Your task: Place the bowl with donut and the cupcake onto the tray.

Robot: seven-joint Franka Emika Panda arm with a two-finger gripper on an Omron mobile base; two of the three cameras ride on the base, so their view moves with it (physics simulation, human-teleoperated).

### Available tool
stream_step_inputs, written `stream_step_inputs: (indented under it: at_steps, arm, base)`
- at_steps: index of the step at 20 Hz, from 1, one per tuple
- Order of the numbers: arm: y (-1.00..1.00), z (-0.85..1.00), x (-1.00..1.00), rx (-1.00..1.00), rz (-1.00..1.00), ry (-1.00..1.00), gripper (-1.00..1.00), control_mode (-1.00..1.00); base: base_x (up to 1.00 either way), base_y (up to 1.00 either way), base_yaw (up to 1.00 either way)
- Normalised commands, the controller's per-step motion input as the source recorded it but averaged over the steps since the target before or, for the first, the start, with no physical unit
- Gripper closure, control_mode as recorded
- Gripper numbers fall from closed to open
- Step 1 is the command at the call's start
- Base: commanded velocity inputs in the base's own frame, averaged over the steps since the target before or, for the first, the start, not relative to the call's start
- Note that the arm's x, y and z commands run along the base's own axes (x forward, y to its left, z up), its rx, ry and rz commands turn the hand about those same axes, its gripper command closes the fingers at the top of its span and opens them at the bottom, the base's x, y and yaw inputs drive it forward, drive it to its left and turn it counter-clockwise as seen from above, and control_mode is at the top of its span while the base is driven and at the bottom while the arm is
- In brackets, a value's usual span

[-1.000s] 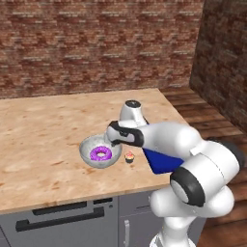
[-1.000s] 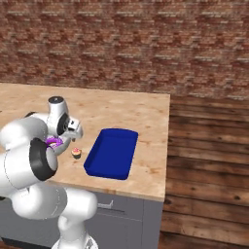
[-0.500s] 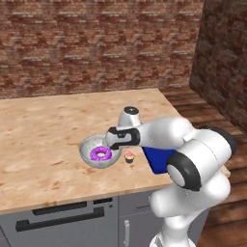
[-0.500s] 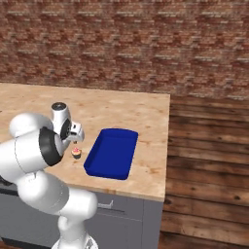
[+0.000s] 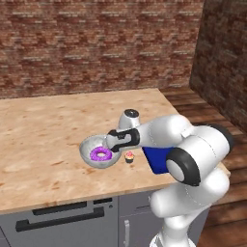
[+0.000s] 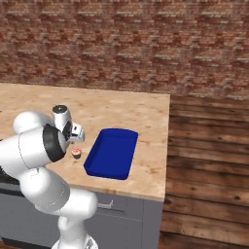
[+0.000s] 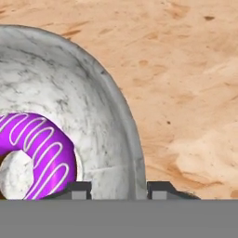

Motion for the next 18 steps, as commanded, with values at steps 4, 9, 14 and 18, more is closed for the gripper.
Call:
stream_step_inputs:
  at_steps: [4, 9, 14, 18]
  arm:
    - [-0.02, 0.35, 0.02, 0.04, -0.01, 0.00, 1.00, -1.00]
    - [-0.30, 0.85, 0.07, 0.09, -0.03, 0.03, 1.00, -1.00]
    - [-0.74, 0.65, 0.00, 0.06, -0.04, 0.06, 1.00, -1.00]
    - [-0.97, 0.22, 0.00, 0.00, -0.07, 0.06, 1.00, -1.00]
  base:
    - [0.00, 0.00, 0.00]
    - [0.00, 0.00, 0.00]
    - [0.00, 0.00, 0.00]
    - [0.00, 0.00, 0.00]
